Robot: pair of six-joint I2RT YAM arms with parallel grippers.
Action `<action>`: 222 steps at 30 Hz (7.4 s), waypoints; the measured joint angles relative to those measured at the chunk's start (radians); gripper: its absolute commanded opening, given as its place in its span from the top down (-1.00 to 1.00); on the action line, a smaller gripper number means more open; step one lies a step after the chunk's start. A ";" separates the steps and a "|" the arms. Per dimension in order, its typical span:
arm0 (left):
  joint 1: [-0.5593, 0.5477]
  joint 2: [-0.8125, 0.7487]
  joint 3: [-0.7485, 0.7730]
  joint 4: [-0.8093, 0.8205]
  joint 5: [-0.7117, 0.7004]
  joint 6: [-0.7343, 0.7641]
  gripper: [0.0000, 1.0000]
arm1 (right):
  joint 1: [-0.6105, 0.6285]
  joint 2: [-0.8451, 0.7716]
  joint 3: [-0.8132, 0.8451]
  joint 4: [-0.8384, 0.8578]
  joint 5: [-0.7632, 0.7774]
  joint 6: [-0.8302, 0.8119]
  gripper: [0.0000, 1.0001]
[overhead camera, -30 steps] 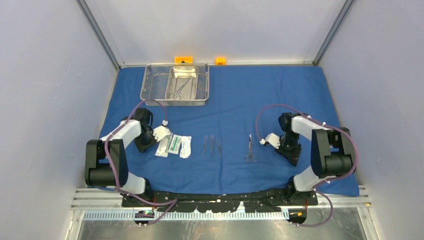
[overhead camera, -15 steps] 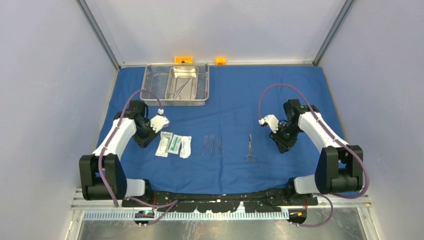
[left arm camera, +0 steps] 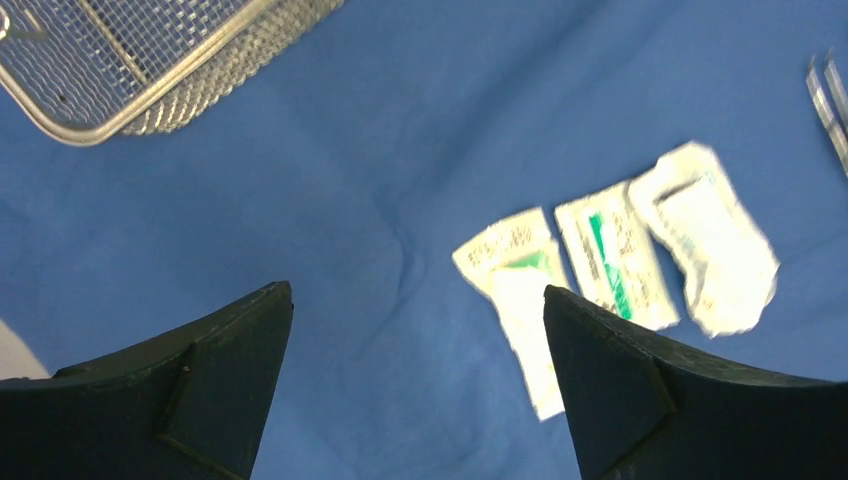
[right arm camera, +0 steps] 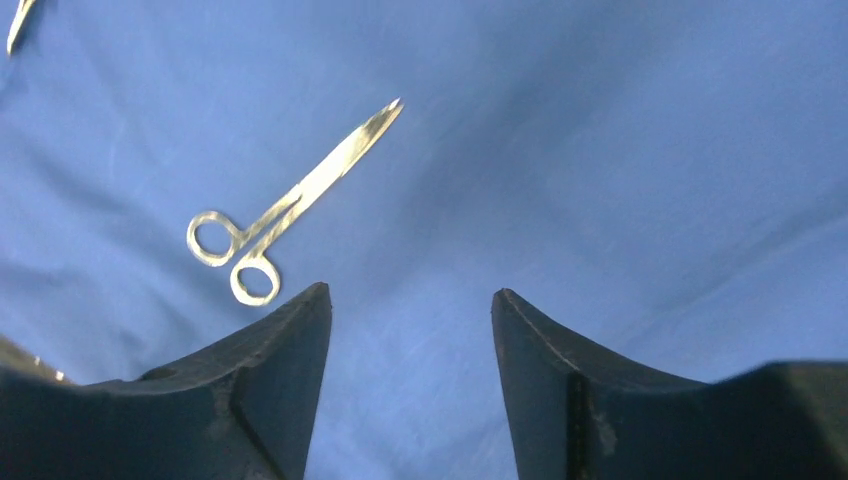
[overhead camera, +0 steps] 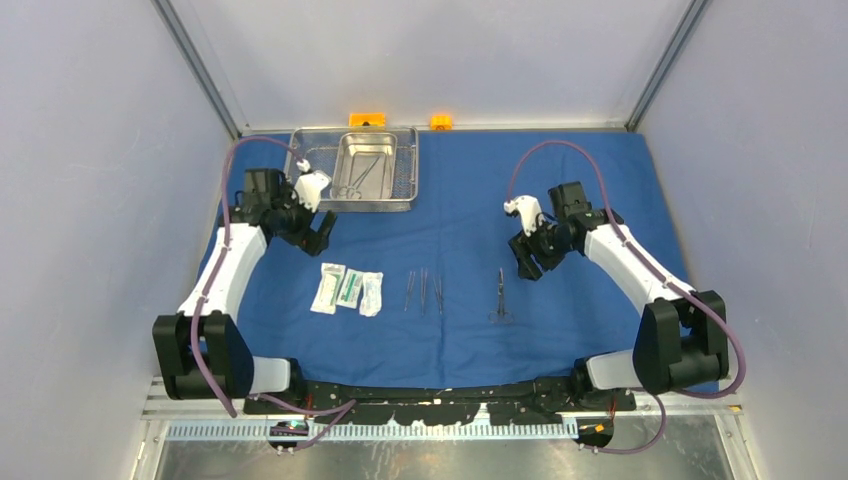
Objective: Open and lay out the surgical kit
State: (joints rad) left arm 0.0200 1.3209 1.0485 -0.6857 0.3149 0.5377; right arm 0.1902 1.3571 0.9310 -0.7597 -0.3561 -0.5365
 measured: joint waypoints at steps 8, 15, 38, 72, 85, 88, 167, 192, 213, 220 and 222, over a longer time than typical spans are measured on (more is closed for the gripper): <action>0.000 0.149 0.115 0.144 0.045 -0.208 -0.82 | 0.000 0.079 0.077 0.170 0.033 0.139 -0.49; -0.033 0.496 0.486 0.217 0.017 -0.326 -0.51 | 0.000 0.135 0.135 0.233 0.052 0.217 -0.45; -0.183 1.308 1.440 -0.074 -0.024 -0.198 0.10 | 0.000 0.210 0.144 0.236 0.116 0.206 -0.38; -0.184 1.333 1.482 -0.109 -0.005 -0.209 1.00 | 0.000 0.210 0.144 0.226 0.123 0.198 -0.32; -0.183 1.266 1.427 -0.077 -0.009 -0.219 0.97 | 0.000 0.210 0.144 0.213 0.123 0.198 -0.31; -0.183 1.265 1.427 -0.074 -0.008 -0.217 0.70 | 0.000 0.210 0.144 0.212 0.123 0.198 -0.31; -0.098 1.234 1.382 -0.296 -0.020 -0.112 0.09 | 0.000 0.244 0.145 0.182 0.118 0.173 -0.28; -0.085 1.211 1.350 -0.443 -0.080 0.075 0.05 | 0.000 0.288 0.159 0.171 0.114 0.172 -0.28; -0.085 1.207 1.318 -0.360 -0.079 0.071 1.00 | 0.000 0.294 0.173 0.159 0.114 0.172 -0.27; -0.085 1.190 1.297 -0.338 -0.072 0.047 1.00 | 0.000 0.295 0.173 0.159 0.111 0.172 -0.27; -0.085 1.184 1.290 -0.332 -0.066 0.038 1.00 | 0.000 0.295 0.173 0.159 0.111 0.172 -0.27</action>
State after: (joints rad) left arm -0.0654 2.5046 2.3386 -1.0172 0.2485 0.5758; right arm 0.1898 1.6520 1.1038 -0.6006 -0.2451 -0.3649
